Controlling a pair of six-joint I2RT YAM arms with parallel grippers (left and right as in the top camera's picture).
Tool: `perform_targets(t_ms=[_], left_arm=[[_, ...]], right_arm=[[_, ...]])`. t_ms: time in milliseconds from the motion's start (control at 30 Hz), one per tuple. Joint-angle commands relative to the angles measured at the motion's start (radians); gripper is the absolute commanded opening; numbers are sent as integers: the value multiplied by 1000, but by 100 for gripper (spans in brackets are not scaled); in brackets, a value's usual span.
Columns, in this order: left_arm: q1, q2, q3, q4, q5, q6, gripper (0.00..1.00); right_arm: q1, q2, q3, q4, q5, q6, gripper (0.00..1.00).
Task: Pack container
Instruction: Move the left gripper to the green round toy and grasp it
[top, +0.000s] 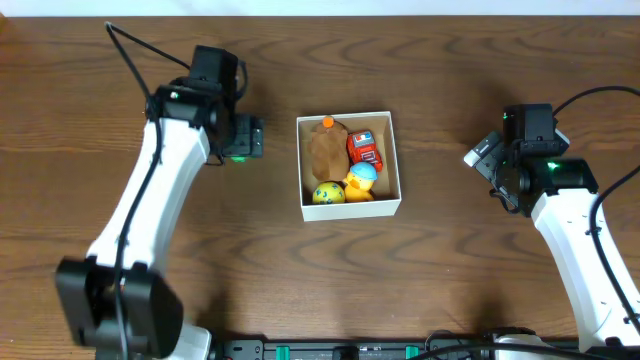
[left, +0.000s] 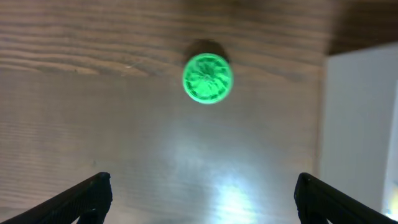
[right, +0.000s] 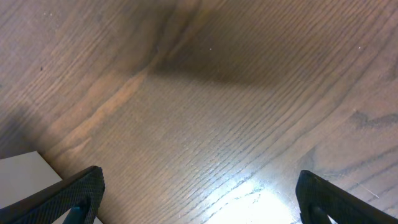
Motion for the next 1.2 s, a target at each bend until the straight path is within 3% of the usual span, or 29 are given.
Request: perform_targets(t_ms=[0,433,1167], left_arm=[[17,103,6,34,-16,7,94],[22,364,6,167,-16,43,97],[22,430,5,266,-16,45,89]], right_arm=[[-6,-7,14,-2,7,-8,99],[-6,-7,14,-1,7,-8,99],[-6,-7,14,-2,7,-8,99]])
